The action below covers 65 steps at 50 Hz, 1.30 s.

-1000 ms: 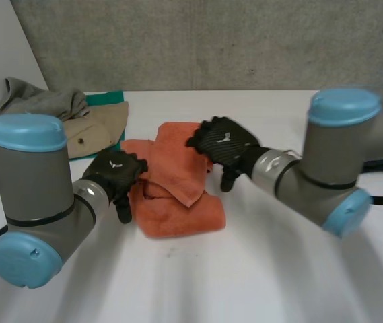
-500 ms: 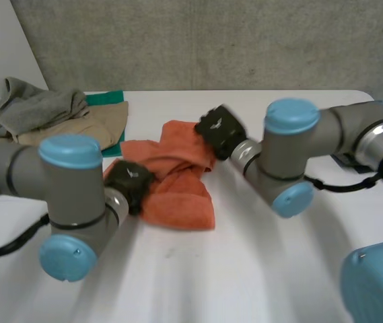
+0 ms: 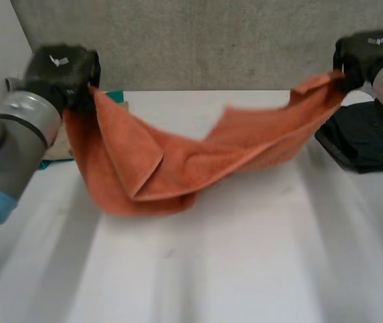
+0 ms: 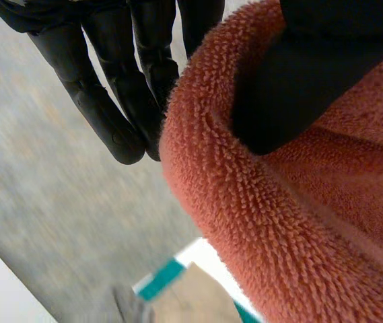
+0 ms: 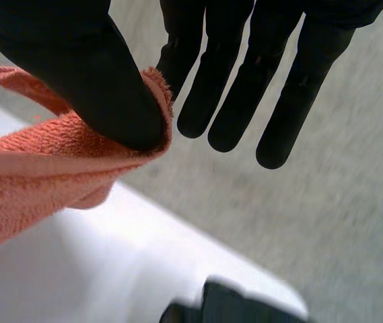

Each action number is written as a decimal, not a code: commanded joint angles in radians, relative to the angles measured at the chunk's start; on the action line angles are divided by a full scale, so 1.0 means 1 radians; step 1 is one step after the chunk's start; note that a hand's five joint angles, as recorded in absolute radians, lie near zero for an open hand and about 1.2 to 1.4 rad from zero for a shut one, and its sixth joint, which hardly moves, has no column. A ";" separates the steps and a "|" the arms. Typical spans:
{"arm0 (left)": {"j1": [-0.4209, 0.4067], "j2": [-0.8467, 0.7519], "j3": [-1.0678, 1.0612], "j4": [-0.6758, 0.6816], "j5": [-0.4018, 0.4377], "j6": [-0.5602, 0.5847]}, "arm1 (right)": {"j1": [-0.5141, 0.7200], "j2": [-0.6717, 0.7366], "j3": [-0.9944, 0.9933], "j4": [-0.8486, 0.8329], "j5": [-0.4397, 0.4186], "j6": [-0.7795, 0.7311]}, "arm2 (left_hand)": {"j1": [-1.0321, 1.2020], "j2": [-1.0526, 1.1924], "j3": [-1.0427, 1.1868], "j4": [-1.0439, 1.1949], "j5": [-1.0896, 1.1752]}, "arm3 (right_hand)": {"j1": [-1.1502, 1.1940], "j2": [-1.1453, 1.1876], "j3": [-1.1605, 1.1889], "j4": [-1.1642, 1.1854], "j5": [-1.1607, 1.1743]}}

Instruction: Fold the laundry.

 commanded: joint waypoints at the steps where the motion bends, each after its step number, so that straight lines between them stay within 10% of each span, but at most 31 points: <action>1: 0.003 -0.314 0.151 -0.012 -0.013 0.004 | 0.005 0.139 -0.014 0.037 0.026 -0.041 | 0.246 0.201 0.215 0.203 0.229 | 0.264 0.221 0.210 0.202 0.211; 7: 0.005 -0.498 0.309 -0.108 -0.062 -0.008 | 0.020 0.274 -0.064 0.037 0.055 -0.088 | 0.246 0.201 0.215 0.203 0.229 | 0.264 0.221 0.210 0.202 0.211; 12: -0.012 -0.501 0.393 -0.219 -0.068 -0.009 | 0.043 0.328 -0.110 0.095 0.060 -0.125 | -0.477 -0.523 -0.509 -0.521 -0.495 | -0.662 -0.705 -0.716 -0.724 -0.715; 20: 0.008 -0.287 0.283 -0.239 -0.059 0.026 | 0.016 0.190 -0.069 0.166 -0.032 -0.321 | -0.866 -0.911 -0.898 -0.910 -0.884 | -0.916 -0.959 -0.970 -0.979 -0.969; 35: 0.008 -0.087 -0.120 -0.112 0.303 0.501 | -0.066 0.044 0.288 0.183 -0.344 -1.077 | -0.881 -0.926 -0.912 -0.924 -0.898 | -0.905 -0.947 -0.959 -0.967 -0.958; 54: -0.015 -0.438 0.085 -0.093 0.224 0.689 | -0.083 0.155 0.390 0.002 -0.278 -0.562 | -0.787 -0.833 -0.819 -0.831 -0.805 | -0.538 -0.581 -0.592 -0.600 -0.591; 62: -0.037 -0.526 0.217 -0.102 0.199 0.679 | -0.050 0.198 0.356 -0.118 -0.203 -0.469 | 0.245 0.200 0.213 0.201 0.227 | 0.263 0.220 0.209 0.201 0.210; 65: -0.040 -0.539 0.304 -0.098 0.175 0.655 | -0.038 0.211 0.303 -0.153 -0.166 -0.432 | 0.246 0.201 0.215 0.203 0.229 | 0.264 0.221 0.210 0.202 0.211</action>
